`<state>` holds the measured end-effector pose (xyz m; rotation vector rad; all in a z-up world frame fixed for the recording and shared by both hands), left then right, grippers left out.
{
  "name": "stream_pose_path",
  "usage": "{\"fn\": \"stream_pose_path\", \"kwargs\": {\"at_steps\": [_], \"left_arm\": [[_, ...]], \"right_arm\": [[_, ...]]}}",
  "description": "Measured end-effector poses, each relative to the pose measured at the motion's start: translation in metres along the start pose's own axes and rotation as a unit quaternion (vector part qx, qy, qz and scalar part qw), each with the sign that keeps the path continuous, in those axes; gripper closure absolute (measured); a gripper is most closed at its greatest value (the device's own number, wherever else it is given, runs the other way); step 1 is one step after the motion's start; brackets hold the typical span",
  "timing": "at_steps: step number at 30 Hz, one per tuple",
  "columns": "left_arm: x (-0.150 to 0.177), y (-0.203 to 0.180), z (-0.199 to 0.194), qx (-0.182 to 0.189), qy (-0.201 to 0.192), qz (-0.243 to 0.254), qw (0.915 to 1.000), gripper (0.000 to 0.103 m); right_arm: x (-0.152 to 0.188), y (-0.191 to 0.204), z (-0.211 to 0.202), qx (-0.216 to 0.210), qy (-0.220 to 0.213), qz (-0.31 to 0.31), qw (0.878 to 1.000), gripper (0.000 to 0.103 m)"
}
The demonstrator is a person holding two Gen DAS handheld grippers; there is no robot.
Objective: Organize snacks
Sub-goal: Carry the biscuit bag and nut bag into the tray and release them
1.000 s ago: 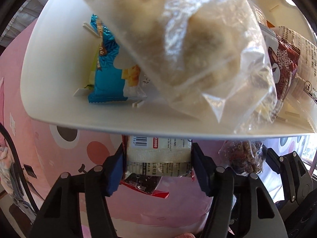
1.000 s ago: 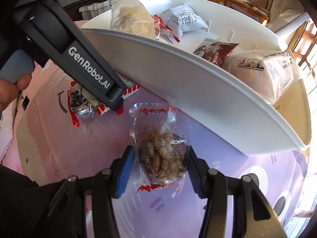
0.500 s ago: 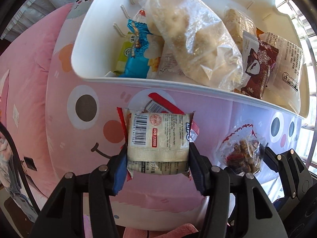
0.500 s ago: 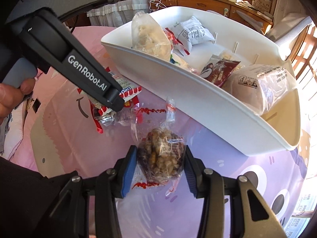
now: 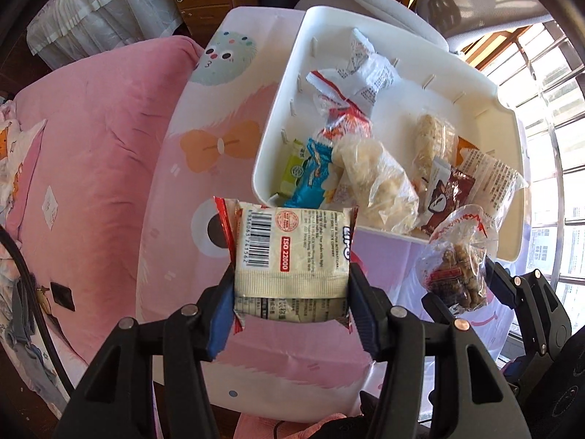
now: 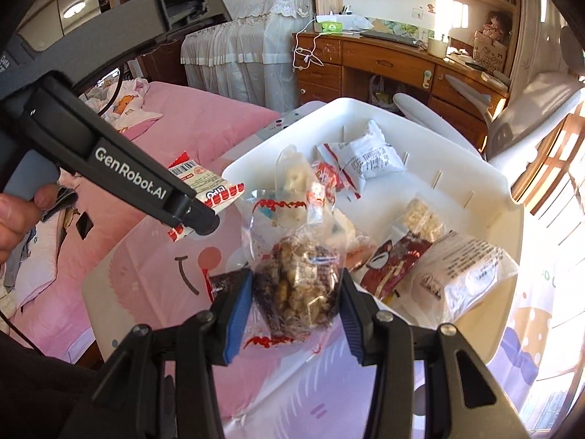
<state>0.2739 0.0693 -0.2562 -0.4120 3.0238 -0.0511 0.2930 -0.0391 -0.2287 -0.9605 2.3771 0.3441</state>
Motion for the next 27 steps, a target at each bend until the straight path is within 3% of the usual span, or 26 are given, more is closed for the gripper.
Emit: {"fn": "stream_pose_path", "kwargs": {"at_steps": [6, 10, 13, 15, 16, 27], "left_arm": [[-0.048, -0.025, -0.030, 0.015, -0.059, 0.015, 0.9980, 0.047], [-0.068, -0.046, -0.027, 0.039, -0.083, 0.027, 0.9955, 0.047], [-0.078, -0.061, -0.023, 0.057, -0.096, 0.041, 0.9929, 0.039], [-0.081, -0.067, -0.023, 0.062, -0.102, 0.048, 0.9917, 0.020], [-0.082, -0.068, -0.025, 0.061, -0.107, 0.049, 0.9912, 0.017], [-0.063, -0.060, -0.030, 0.076, -0.109, 0.061, 0.9893, 0.014]], "right_arm": [[-0.016, -0.030, 0.004, 0.044, -0.006, 0.020, 0.999, 0.057], [-0.019, -0.056, 0.006, 0.067, -0.006, 0.046, 0.997, 0.057], [-0.021, -0.076, 0.006, 0.082, -0.006, 0.072, 0.994, 0.055], [-0.020, -0.086, 0.006, 0.084, -0.006, 0.094, 0.992, 0.055], [-0.019, -0.090, 0.006, 0.085, -0.003, 0.106, 0.991, 0.055], [-0.005, -0.101, 0.000, 0.094, 0.004, 0.141, 0.986, 0.040]]}}
Point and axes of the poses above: each gripper's, at about its wrist camera, not at the fingertips, and z roughly the way its jaws point, y to its left, x to its underside, the point moved 10 cm from there along z, roughly the way its jaws point, and after that the axes turned 1 degree about y, right-handed, at the moved point
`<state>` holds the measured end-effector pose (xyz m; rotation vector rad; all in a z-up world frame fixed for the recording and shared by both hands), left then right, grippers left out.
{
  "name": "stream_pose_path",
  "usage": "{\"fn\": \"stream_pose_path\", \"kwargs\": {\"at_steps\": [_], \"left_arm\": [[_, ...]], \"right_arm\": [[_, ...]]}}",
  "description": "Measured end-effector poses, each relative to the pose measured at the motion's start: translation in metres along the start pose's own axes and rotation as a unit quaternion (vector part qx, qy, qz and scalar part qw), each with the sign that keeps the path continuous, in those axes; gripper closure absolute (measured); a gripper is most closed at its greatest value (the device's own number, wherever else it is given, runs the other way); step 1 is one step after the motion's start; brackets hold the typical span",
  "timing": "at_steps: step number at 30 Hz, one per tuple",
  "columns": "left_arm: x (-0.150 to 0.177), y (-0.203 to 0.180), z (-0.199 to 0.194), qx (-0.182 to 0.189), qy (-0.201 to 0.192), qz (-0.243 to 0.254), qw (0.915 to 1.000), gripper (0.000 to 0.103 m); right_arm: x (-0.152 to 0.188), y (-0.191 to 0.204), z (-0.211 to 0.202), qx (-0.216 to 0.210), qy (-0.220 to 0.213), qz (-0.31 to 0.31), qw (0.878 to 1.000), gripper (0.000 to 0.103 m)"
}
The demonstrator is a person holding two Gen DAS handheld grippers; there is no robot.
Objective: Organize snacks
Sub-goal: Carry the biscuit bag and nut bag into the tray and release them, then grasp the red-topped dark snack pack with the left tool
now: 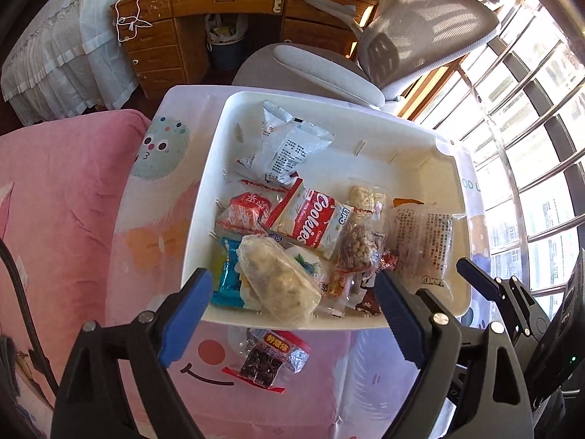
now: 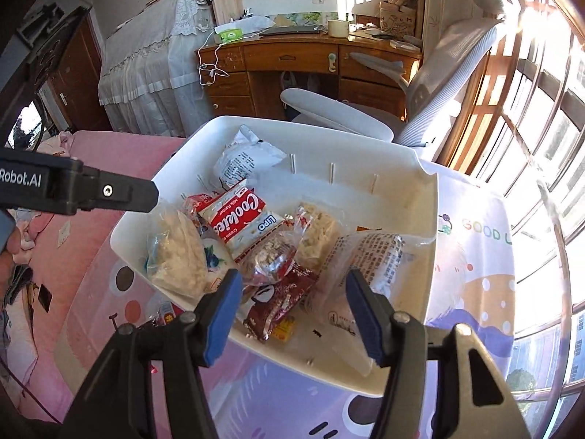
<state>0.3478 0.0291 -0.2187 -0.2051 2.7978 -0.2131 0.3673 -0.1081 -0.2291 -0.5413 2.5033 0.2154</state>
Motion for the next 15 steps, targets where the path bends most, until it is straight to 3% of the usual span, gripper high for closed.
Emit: {"fn": "stream_pose_path", "kwargs": {"at_steps": [8, 15], "left_arm": [[0.038, 0.009, -0.020, 0.020, -0.017, 0.025, 0.9993, 0.014], [0.081, 0.015, -0.023, 0.036, -0.008, 0.066, 0.9972, 0.014]], "right_arm": [[0.016, -0.008, -0.024, 0.006, -0.010, 0.057, 0.998, 0.030], [0.043, -0.011, -0.045, 0.016, -0.011, 0.101, 0.995, 0.024]]}}
Point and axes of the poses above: each gripper's, at about its wrist camera, not at the fingertips, and z roughly the way its jaws point, y to its left, x to its underside, the point moved 10 cm from there along z, roughly the way its jaws point, and after that the axes turned 1 degree about y, right-handed, at the moved point
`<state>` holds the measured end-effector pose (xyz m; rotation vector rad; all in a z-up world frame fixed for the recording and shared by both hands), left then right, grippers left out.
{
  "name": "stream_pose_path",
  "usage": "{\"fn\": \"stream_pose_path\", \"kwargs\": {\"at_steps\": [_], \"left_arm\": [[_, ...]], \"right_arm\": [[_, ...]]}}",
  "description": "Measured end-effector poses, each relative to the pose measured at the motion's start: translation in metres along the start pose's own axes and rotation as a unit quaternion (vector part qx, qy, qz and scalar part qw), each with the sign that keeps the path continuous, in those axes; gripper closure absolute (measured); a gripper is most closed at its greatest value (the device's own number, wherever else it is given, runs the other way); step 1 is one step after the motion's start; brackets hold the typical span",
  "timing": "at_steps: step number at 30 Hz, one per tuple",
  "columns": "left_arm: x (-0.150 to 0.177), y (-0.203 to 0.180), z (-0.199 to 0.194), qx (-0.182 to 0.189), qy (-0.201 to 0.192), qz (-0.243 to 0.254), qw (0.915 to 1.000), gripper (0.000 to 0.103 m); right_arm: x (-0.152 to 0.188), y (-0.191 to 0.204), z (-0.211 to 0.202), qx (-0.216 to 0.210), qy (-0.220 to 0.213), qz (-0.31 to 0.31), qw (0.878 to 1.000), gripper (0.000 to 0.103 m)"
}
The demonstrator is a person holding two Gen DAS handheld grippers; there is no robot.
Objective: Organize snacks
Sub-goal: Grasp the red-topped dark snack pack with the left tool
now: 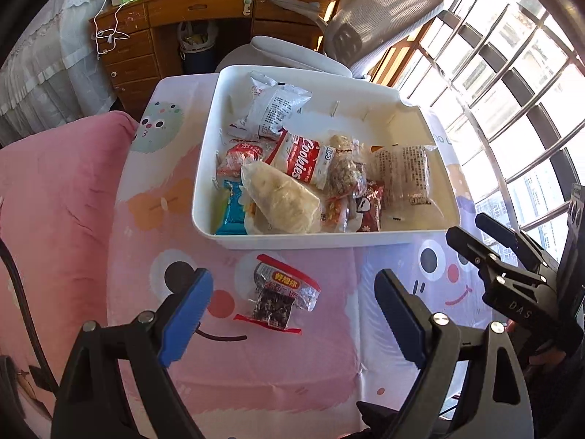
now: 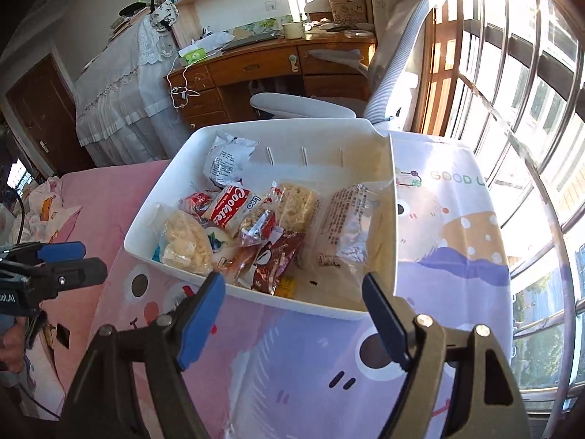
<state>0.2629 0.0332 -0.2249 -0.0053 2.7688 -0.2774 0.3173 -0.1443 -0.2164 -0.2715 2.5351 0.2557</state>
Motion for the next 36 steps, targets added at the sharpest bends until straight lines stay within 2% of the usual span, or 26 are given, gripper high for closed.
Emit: {"fn": "stream_pose_path", "kwargs": {"at_steps": [11, 19, 22, 28, 30, 32, 33, 34, 36], "left_arm": [[0.046, -0.001, 0.040, 0.015, 0.040, 0.062, 0.9972, 0.014], [0.064, 0.011, 0.088, 0.002, 0.081, 0.085, 0.9931, 0.014], [0.067, 0.015, 0.104, -0.006, 0.094, 0.093, 0.9913, 0.017], [0.068, 0.025, 0.124, -0.024, 0.112, 0.091, 0.9892, 0.032], [0.068, 0.027, 0.127, -0.026, 0.114, 0.091, 0.9889, 0.043], [0.069, 0.027, 0.129, -0.025, 0.119, 0.095, 0.9880, 0.046], [0.070, 0.026, 0.131, -0.022, 0.120, 0.097, 0.9878, 0.055], [0.071, 0.024, 0.132, -0.019, 0.122, 0.099, 0.9873, 0.059], [0.071, 0.023, 0.133, -0.023, 0.122, 0.103, 0.9869, 0.061]], "right_arm": [[0.058, -0.004, -0.022, 0.036, -0.007, 0.073, 0.997, 0.015], [0.108, -0.007, -0.023, 0.068, 0.022, 0.122, 0.990, 0.013], [0.123, -0.008, -0.022, 0.076, 0.034, 0.134, 0.987, 0.013], [0.139, -0.008, -0.019, 0.086, 0.048, 0.145, 0.984, 0.013], [0.141, -0.008, -0.018, 0.088, 0.049, 0.146, 0.984, 0.013], [0.142, -0.009, -0.018, 0.089, 0.052, 0.146, 0.984, 0.013], [0.142, -0.009, -0.018, 0.089, 0.052, 0.147, 0.984, 0.013], [0.142, -0.010, -0.018, 0.089, 0.053, 0.147, 0.984, 0.013], [0.142, -0.011, -0.018, 0.089, 0.054, 0.147, 0.984, 0.013]]}}
Point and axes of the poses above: each gripper's, at about its wrist camera, not at the fingertips, and z roughly the way its jaws point, y to its left, x to its underside, the point moved 10 cm from there along z, roughly the way its jaws point, and after that the axes turned 1 degree about y, right-handed, at the moved point
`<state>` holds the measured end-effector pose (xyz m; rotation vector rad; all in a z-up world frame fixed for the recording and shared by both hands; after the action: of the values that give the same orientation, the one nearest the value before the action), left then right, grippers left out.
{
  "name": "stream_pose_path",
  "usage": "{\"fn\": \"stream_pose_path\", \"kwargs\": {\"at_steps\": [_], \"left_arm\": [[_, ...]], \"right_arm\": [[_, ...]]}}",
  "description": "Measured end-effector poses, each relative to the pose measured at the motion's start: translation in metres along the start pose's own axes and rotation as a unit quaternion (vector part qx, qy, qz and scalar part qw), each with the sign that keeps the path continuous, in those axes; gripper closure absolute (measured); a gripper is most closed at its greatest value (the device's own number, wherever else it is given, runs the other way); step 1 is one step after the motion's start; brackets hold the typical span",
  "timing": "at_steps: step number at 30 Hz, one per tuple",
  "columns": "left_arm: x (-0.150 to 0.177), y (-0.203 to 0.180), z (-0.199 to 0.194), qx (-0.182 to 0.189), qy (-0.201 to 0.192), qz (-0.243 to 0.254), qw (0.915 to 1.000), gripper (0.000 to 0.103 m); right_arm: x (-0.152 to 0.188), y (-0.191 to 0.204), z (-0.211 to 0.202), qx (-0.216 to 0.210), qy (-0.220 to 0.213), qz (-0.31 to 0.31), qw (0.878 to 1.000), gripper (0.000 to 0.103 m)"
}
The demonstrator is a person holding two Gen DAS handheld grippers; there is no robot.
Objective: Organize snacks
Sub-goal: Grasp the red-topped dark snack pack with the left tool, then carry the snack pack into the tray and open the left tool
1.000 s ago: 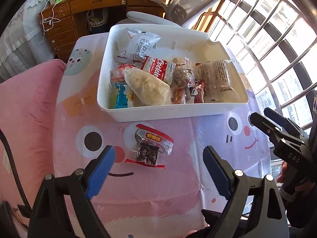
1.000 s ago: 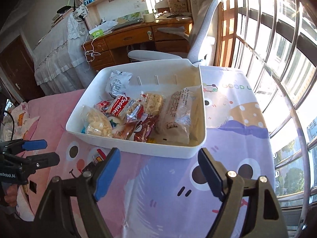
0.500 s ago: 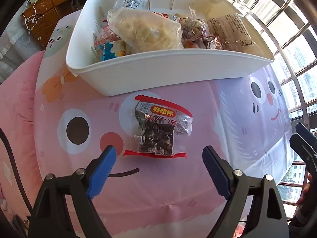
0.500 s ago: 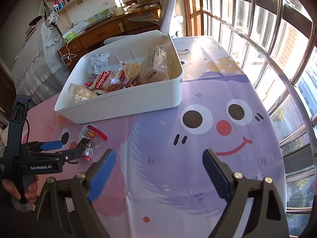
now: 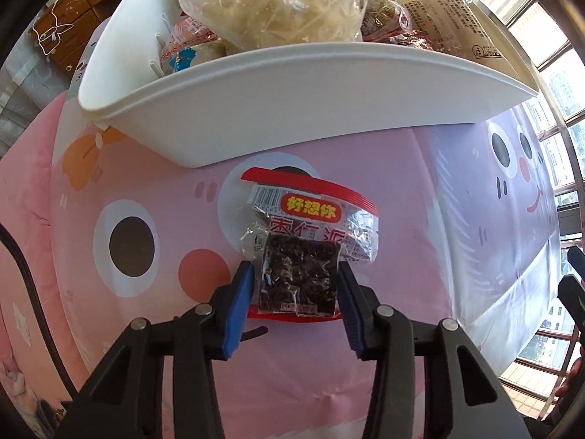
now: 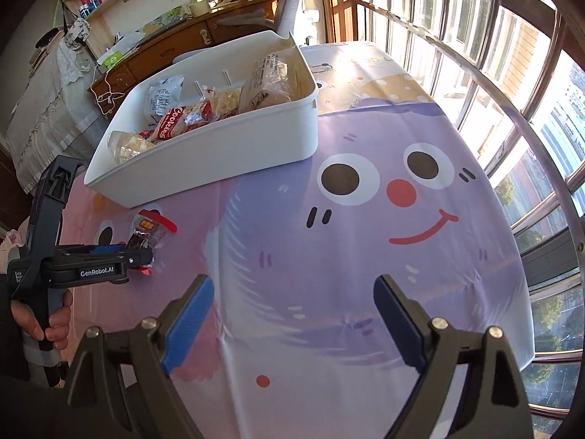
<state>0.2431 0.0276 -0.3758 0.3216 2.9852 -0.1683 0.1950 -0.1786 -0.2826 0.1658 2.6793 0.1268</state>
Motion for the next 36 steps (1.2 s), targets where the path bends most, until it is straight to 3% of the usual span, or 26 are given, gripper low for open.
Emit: {"fn": "stream_pose_path", "kwargs": {"at_steps": [8, 14, 18, 28, 36], "left_arm": [[0.004, -0.001, -0.008, -0.001, -0.004, -0.013, 0.9999, 0.065], [0.013, -0.023, -0.035, 0.012, -0.014, -0.008, 0.9998, 0.065], [0.008, -0.043, -0.064, 0.019, -0.043, 0.005, 0.9989, 0.065], [-0.061, -0.084, -0.130, 0.037, -0.134, 0.007, 0.9903, 0.064], [-0.117, -0.078, -0.131, 0.016, -0.163, -0.034, 0.9860, 0.064]], "right_arm": [[-0.006, 0.003, 0.001, -0.009, 0.004, -0.016, 1.000, 0.013], [-0.020, 0.006, 0.003, -0.029, 0.008, -0.039, 0.999, 0.013], [-0.030, 0.005, 0.002, -0.042, 0.007, -0.062, 0.997, 0.013], [-0.059, -0.021, 0.005, -0.055, 0.005, -0.085, 0.995, 0.013], [-0.078, -0.029, -0.004, -0.062, -0.009, -0.088, 0.994, 0.013]]}}
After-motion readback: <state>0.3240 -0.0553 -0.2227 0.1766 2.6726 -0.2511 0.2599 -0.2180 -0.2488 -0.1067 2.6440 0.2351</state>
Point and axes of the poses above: each gripper's, at about its wrist camera, not at the fingertips, and z roughly the way its jaws point, y to its left, x to its underside, the point moved 10 cm from there along z, roughly the way its jaws point, and after that the axes turned 1 degree about y, right-handed, at the moved point
